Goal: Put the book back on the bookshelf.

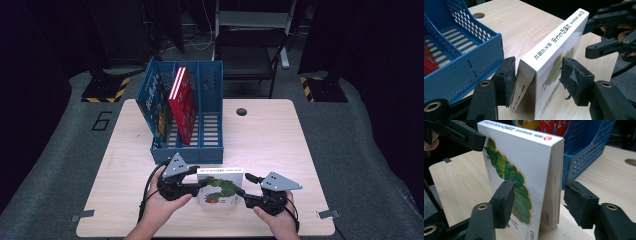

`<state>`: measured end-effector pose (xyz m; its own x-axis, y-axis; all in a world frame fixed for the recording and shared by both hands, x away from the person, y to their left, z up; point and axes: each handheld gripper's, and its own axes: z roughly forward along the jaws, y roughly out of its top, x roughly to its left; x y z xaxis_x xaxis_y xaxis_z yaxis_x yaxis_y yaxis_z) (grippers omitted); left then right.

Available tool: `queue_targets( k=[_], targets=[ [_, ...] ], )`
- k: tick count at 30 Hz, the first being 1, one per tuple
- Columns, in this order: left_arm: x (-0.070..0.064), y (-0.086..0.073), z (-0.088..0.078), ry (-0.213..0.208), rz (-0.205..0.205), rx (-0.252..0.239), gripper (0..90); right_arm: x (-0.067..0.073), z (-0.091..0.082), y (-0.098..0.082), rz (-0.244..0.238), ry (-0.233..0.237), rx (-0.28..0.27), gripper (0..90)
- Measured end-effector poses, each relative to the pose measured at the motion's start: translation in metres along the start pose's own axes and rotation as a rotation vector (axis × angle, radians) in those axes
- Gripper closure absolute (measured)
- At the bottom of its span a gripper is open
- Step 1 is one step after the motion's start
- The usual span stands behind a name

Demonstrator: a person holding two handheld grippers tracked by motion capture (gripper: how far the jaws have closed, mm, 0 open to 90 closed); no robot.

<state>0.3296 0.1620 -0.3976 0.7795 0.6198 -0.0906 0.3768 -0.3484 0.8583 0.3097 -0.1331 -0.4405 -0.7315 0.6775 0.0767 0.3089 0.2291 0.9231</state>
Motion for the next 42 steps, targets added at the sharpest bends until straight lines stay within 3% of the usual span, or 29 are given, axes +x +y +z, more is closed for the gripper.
queue_targets(
  k=[8, 17, 21, 24, 42],
  targets=[
    [0.001, 0.001, 0.003, -0.013, -0.005, 0.007, 46.5, -0.006, 0.015, -0.006, 0.005, 0.056, 0.035, 35.4],
    [0.001, 0.0, 0.005, -0.017, -0.022, 0.008, 46.9, -0.011, 0.025, -0.012, -0.001, 0.077, 0.06, 33.4],
    [0.002, -0.001, 0.006, -0.015, 0.0, 0.02, 47.2, -0.014, 0.03, -0.015, 0.002, 0.091, 0.074, 32.9],
    [0.002, -0.001, 0.007, -0.019, -0.015, 0.019, 47.6, -0.016, 0.033, -0.017, 0.005, 0.101, 0.084, 32.6],
    [0.002, -0.002, 0.01, -0.018, 0.0, 0.029, 47.1, -0.023, 0.049, -0.026, 0.022, 0.159, 0.117, 26.7]
  ],
)
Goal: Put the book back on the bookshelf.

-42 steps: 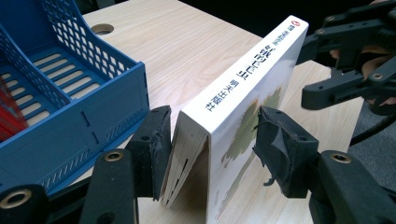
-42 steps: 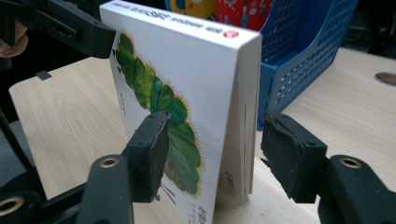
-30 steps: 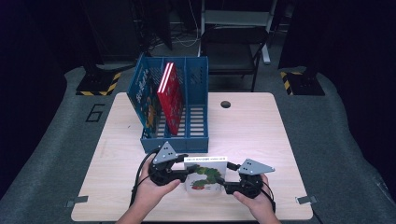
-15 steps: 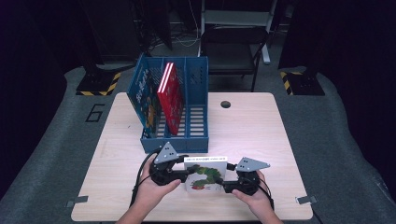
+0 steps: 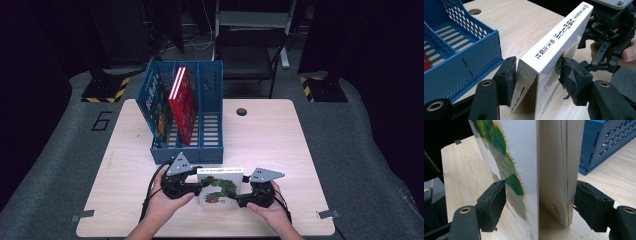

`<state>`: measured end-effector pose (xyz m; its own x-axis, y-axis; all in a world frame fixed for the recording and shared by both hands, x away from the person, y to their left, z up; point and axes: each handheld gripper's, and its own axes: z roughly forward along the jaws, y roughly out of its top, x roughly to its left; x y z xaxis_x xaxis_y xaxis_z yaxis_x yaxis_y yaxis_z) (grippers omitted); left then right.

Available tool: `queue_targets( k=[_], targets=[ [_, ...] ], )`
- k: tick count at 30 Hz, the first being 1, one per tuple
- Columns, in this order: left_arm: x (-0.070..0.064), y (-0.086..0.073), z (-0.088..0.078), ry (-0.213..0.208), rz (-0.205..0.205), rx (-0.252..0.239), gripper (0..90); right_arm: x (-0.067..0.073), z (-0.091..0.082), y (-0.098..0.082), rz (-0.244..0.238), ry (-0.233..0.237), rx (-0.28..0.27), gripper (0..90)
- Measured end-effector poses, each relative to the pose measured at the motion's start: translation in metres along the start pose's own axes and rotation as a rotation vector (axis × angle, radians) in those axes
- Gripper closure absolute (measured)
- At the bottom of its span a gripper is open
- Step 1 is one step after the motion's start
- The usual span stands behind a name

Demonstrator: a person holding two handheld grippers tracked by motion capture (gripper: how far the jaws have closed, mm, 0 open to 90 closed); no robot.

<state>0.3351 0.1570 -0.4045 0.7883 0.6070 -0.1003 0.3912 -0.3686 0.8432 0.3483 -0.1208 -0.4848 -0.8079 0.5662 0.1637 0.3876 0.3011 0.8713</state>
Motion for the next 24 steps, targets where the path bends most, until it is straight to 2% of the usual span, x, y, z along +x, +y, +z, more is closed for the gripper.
queue_targets(
  k=[8, 13, 14, 17, 24],
  targets=[
    [-0.0004, 0.0001, -0.0006, 0.0, -0.004, 0.001, 47.2, -0.0014, 0.0005, -0.0006, -0.005, 0.016, 0.01, 29.8],
    [-0.0002, -0.0003, -0.0009, 0.004, -0.012, -0.003, 47.2, -0.0018, -0.0007, -0.0009, -0.002, 0.019, 0.012, 37.5],
    [0.0009, -0.0001, -0.0013, 0.01, -0.002, -0.001, 47.1, -0.0018, -0.0011, -0.0009, -0.003, 0.02, 0.015, 40.1],
    [0.0019, -0.0002, -0.002, 0.01, -0.007, 0.0, 47.3, -0.003, -0.0023, -0.001, -0.005, 0.022, 0.017, 47.6],
    [0.0031, -0.0003, -0.0029, 0.013, -0.005, 0.0, 47.6, -0.0029, -0.0039, -0.0009, -0.01, 0.023, 0.027, 57.5]
  ],
)
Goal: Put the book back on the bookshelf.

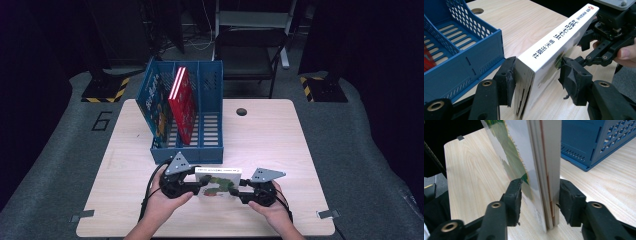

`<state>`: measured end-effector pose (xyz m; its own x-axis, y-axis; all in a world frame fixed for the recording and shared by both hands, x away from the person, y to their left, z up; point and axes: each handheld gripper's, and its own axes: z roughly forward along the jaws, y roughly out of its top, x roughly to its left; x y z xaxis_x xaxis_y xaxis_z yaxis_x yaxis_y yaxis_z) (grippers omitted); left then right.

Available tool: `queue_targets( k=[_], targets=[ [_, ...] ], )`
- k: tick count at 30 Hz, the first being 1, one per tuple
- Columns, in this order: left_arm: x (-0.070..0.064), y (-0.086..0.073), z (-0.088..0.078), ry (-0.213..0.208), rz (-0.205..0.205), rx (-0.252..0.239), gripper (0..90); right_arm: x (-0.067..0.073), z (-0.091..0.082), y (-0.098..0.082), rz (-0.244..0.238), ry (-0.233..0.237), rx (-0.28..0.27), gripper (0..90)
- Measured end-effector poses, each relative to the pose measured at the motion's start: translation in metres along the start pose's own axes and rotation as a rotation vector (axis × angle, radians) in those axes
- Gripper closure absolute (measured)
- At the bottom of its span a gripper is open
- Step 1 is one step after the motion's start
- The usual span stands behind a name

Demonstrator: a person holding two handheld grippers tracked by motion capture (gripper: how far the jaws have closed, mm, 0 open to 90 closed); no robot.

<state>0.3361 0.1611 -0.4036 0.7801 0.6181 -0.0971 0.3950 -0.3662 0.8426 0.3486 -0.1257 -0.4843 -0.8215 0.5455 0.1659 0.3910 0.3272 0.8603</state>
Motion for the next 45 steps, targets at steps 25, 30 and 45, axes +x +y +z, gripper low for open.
queue_targets(
  k=[25, 30, 45],
  targets=[
    [-0.001, 0.0, 0.0, -0.011, -0.005, 0.003, 47.5, 0.01, 0.014, 0.001, -0.048, -0.04, 0.03, 42.7],
    [-0.001, 0.0, -0.001, -0.011, -0.006, 0.003, 47.5, 0.013, 0.018, 0.001, -0.077, -0.056, 0.045, 39.4],
    [-0.001, 0.0, -0.001, -0.016, -0.003, 0.002, 45.9, 0.008, 0.016, 0.0, -0.097, -0.034, 0.051, 60.8]
  ],
)
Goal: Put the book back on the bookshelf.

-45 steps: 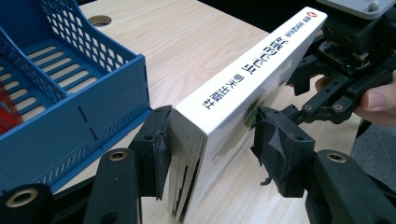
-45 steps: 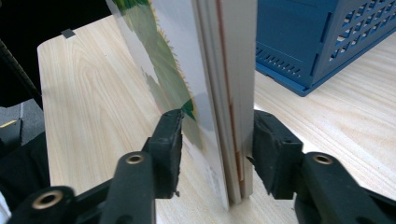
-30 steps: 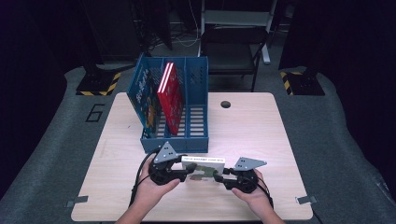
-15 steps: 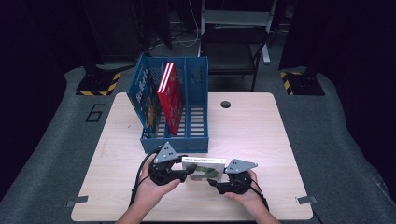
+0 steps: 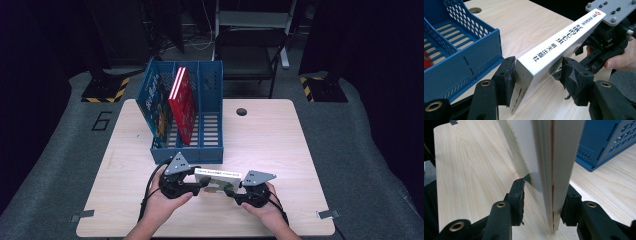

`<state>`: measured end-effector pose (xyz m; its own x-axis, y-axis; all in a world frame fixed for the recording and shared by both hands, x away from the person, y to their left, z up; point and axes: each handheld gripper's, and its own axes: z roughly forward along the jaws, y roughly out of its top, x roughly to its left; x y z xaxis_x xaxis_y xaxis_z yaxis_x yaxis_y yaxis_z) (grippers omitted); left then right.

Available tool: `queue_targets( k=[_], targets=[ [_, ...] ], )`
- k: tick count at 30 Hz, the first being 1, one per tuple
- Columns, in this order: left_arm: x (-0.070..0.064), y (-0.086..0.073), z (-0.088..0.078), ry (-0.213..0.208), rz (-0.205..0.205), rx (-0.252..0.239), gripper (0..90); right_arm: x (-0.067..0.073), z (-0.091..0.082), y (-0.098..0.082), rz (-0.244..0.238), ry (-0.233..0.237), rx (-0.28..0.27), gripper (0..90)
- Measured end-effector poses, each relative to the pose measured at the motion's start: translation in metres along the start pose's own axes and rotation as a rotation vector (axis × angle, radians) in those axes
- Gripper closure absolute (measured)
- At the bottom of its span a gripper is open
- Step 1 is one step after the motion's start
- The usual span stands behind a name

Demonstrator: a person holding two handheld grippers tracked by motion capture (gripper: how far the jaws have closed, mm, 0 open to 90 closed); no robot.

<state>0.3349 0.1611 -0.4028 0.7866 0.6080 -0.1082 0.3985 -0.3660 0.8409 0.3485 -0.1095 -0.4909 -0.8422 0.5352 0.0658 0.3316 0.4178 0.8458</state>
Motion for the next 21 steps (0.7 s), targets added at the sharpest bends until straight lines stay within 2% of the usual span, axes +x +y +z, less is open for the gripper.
queue_targets(
  k=[10, 15, 16, 21],
  targets=[
    [0.0018, -0.0006, -0.0018, -0.001, -0.006, -0.002, 44.9, 0.0021, -0.0021, 0.0016, -0.011, 0.036, 0.014, 64.6],
    [0.0042, -0.0016, -0.0041, 0.008, -0.007, -0.003, 43.6, 0.0042, -0.0044, 0.0047, -0.039, 0.048, 0.009, 66.4],
    [0.0037, -0.0018, -0.0046, 0.003, -0.022, -0.004, 43.4, 0.0049, -0.0055, 0.0053, -0.037, 0.048, 0.01, 66.8],
    [0.0061, -0.0022, -0.0065, 0.005, -0.039, -0.01, 42.3, 0.008, -0.0089, 0.0084, -0.061, 0.066, -0.007, 68.9]
  ],
)
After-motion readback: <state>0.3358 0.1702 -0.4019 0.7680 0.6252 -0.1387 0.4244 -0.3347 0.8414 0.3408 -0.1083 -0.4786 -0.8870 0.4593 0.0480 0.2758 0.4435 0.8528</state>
